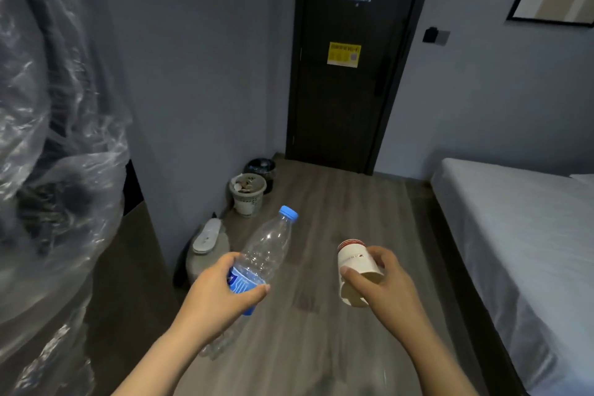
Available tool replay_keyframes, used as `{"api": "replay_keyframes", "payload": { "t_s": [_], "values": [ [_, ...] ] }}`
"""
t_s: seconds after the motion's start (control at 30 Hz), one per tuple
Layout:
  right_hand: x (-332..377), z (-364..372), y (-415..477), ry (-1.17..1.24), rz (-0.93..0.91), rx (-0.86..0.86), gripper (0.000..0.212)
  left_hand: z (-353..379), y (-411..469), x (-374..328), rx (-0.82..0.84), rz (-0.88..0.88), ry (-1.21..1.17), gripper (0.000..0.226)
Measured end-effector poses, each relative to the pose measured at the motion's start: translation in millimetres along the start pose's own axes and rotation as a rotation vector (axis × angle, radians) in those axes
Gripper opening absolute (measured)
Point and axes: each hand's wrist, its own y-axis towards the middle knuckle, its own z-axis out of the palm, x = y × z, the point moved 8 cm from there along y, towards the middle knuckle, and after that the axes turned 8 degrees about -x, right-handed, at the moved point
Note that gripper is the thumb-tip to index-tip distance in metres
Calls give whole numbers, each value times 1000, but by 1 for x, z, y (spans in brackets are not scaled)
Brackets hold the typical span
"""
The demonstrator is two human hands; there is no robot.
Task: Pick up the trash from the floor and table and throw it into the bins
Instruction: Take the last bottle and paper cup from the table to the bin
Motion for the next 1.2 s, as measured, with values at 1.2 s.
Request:
{"api": "replay_keyframes", "payload": {
  "t_s": [1.2],
  "values": [
    [70,308,613,-210,-9,223,63,76,640,34,-133,-197,-7,36]
  ]
}}
